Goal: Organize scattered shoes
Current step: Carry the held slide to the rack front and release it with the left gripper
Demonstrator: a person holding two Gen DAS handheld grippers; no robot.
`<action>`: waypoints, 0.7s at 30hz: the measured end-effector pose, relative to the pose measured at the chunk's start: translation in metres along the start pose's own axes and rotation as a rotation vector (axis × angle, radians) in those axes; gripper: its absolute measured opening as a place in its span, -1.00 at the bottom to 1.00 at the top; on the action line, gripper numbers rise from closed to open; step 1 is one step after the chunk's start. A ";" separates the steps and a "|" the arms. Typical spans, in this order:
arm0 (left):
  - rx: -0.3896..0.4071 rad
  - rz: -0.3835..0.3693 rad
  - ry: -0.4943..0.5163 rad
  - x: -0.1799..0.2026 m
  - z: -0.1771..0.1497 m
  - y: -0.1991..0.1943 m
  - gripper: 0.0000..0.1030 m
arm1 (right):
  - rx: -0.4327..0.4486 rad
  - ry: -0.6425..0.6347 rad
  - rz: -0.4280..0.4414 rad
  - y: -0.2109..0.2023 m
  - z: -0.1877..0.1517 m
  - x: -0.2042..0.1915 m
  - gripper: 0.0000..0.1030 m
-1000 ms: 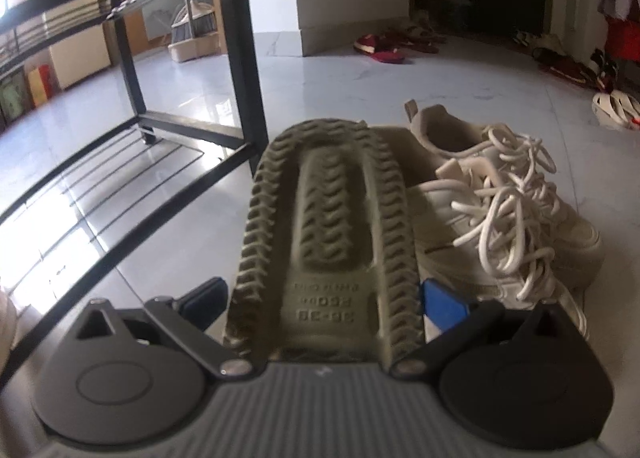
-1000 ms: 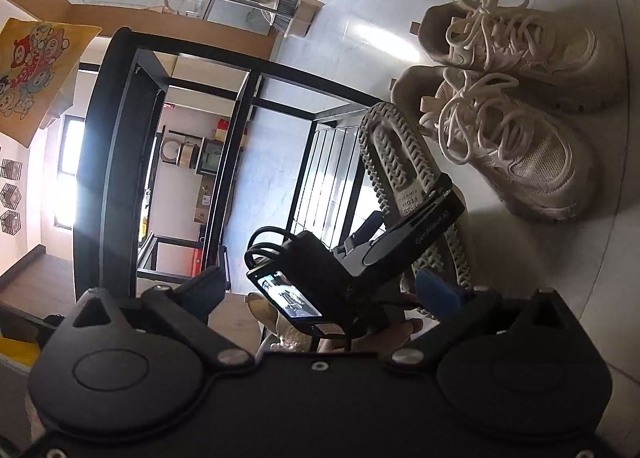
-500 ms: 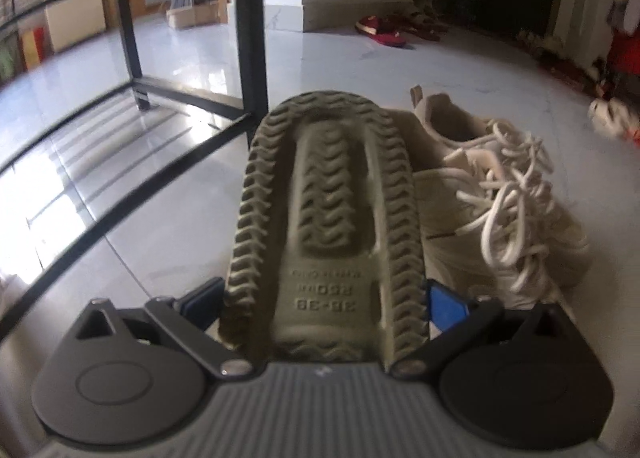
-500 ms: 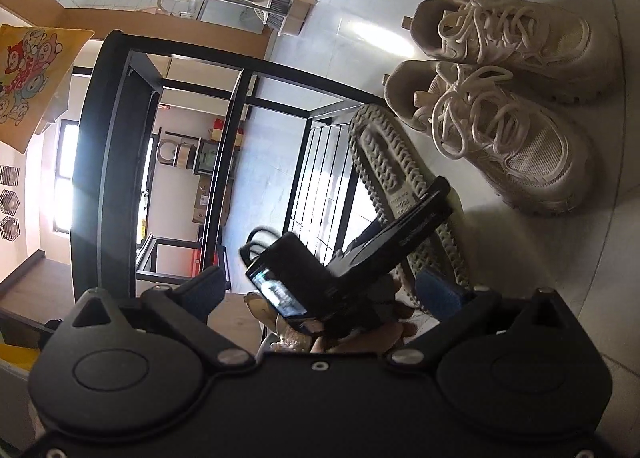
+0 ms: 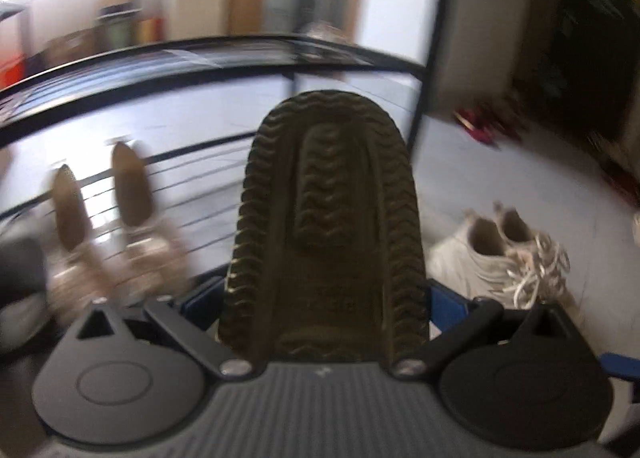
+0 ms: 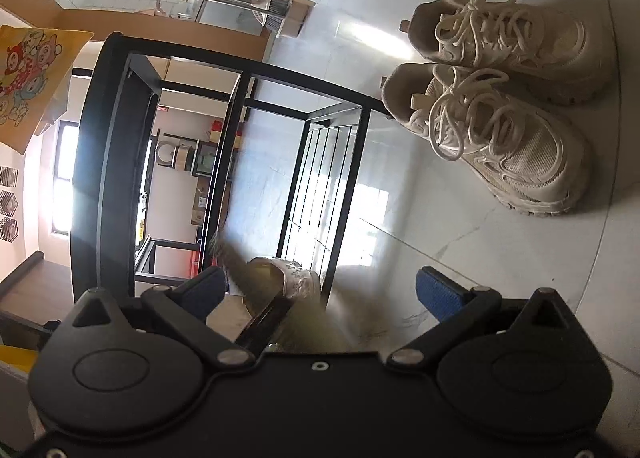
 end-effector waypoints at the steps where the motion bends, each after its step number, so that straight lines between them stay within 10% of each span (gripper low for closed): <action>1: 0.006 0.036 -0.034 -0.018 -0.004 -0.022 0.98 | 0.000 0.006 -0.002 -0.001 0.000 0.001 1.00; 10: -0.127 0.381 -0.233 -0.141 -0.096 -0.104 0.98 | 0.034 -0.030 -0.028 -0.009 -0.002 -0.006 1.00; 15: -0.176 0.442 -0.430 -0.182 -0.124 -0.093 0.98 | 0.051 -0.059 -0.059 -0.012 -0.003 -0.010 1.00; 21: -0.246 0.483 -0.426 -0.198 -0.140 -0.067 0.98 | 0.063 -0.063 -0.088 -0.014 -0.002 -0.010 1.00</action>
Point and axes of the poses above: each gripper's, at about its wrist camera, not at the fingertips, and y roughly the way its jaws point, x to its right, z to its top, the point moved 5 cm from there along y, roughly the way its jaws point, and after that the axes turned 4 degrees about x, right-handed, at the moved point
